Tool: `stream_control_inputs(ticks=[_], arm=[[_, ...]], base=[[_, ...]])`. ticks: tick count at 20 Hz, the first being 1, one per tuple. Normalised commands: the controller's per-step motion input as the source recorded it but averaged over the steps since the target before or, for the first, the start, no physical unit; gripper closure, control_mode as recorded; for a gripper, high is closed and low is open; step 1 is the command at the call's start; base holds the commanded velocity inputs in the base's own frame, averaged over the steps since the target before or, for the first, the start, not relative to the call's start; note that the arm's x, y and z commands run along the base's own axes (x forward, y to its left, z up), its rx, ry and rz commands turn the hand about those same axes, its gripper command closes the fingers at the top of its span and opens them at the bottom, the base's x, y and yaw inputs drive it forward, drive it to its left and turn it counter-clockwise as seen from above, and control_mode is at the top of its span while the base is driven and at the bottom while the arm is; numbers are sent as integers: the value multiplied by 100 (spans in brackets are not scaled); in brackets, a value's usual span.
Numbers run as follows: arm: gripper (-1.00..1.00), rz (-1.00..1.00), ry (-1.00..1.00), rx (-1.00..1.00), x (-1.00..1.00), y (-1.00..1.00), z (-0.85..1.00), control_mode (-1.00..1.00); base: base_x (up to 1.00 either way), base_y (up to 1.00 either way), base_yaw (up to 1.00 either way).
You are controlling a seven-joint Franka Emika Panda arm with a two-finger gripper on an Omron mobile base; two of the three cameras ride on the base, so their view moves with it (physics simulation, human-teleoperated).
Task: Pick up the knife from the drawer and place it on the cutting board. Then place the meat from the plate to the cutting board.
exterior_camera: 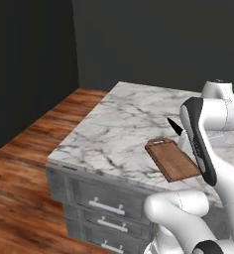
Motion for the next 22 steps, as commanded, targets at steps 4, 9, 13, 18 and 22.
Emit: stream_control_inputs(ticks=[4,9,13,18,22], arm=[[100,0,0,0,0,0,0,100],[100,7,2,1,8,-13,-2,-100],[100,11,9,3,10,-49,-14,-100],[100,3,9,0,2,-36,-13,-100],[100,0,11,0,15,-11,-19,-100]], base=[[12,-43,26],[11,-15,13],[0,0,0],[0,0,0],[0,0,0]])
